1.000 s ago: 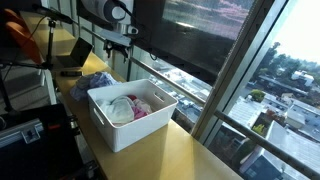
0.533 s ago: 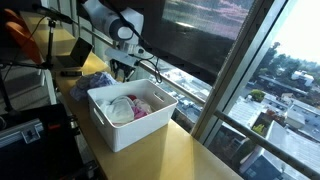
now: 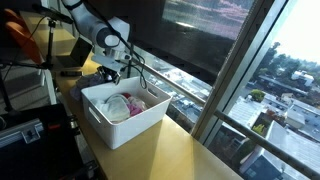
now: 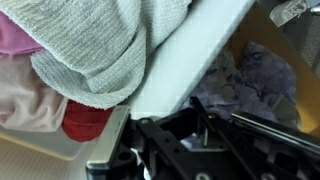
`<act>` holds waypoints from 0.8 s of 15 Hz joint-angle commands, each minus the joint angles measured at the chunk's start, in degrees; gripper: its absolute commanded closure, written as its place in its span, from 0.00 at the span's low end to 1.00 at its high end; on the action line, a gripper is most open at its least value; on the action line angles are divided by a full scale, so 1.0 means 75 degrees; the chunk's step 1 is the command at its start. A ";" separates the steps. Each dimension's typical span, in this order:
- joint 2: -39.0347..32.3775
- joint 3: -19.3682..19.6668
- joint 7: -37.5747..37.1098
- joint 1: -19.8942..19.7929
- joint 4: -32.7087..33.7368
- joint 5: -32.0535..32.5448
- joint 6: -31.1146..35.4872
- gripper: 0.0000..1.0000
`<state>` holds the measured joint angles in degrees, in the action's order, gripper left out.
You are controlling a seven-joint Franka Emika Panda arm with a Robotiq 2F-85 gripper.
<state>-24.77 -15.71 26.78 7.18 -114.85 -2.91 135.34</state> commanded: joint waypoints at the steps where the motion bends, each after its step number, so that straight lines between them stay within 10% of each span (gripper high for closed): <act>1: -0.0014 -0.0062 0.0003 0.0012 -0.0069 -0.0056 0.0106 1.00; 12: -0.0031 0.0593 0.0257 -0.0697 0.0179 0.0134 0.0058 1.00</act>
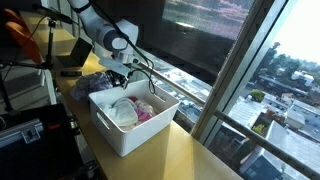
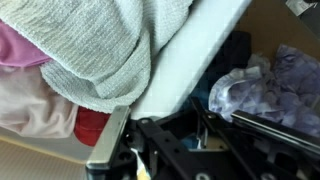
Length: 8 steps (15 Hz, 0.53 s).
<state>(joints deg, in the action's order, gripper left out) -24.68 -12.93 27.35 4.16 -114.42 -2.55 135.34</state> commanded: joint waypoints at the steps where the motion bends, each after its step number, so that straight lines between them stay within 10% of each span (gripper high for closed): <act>1: -0.0089 0.0302 0.0198 -0.0390 0.0159 0.0083 0.0095 1.00; 6: -0.0051 0.0402 0.0190 -0.0731 0.0098 -0.0040 0.0126 1.00; 7: 0.0006 0.0353 0.0207 -0.0752 0.0054 -0.0080 0.0093 0.74; 8: 0.0115 0.0290 0.0230 -0.0751 -0.0013 -0.0145 0.0037 0.73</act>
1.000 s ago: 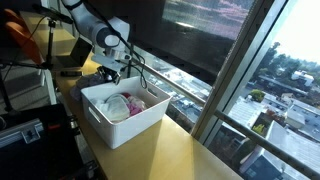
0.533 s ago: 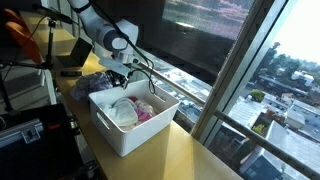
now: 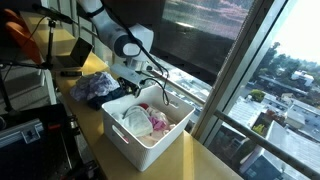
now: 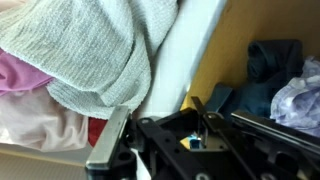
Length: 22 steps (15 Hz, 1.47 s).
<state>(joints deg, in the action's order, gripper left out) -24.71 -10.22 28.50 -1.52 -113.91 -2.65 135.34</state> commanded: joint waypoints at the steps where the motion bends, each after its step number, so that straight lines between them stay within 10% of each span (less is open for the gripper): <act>1: 0.0321 -0.0153 0.0054 0.0029 -0.0177 -0.0221 -0.0033 0.66; 10: 0.0852 0.0504 0.0369 -0.0464 0.1229 -0.0404 -0.0322 0.02; 22: -0.2272 0.0753 0.0097 -0.1348 0.2085 -0.0672 0.1334 0.00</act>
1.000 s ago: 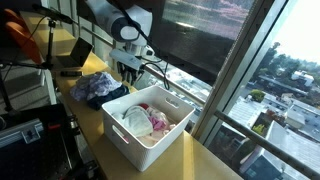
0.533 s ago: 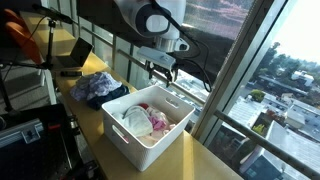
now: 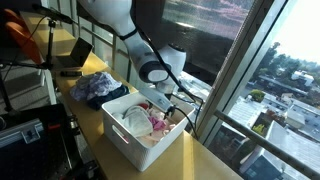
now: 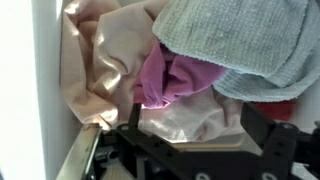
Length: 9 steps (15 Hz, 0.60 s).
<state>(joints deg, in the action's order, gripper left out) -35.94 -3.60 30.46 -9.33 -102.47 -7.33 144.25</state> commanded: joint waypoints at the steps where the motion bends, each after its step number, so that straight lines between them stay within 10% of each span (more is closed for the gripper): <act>1: -0.1004 -0.0119 -0.0225 -0.0391 0.0621 -0.0026 0.0229 0.00; 7: -0.1501 -0.0309 -0.0407 -0.0480 0.0014 0.0172 0.0614 0.00; 8: -0.1349 -0.0306 -0.0386 -0.0422 -0.0235 0.0292 0.0688 0.25; 9: -0.1275 -0.0292 -0.0371 -0.0385 -0.0381 0.0408 0.0754 0.26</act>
<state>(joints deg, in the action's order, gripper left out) -45.33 -4.52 27.99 -12.65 -100.68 -5.71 146.56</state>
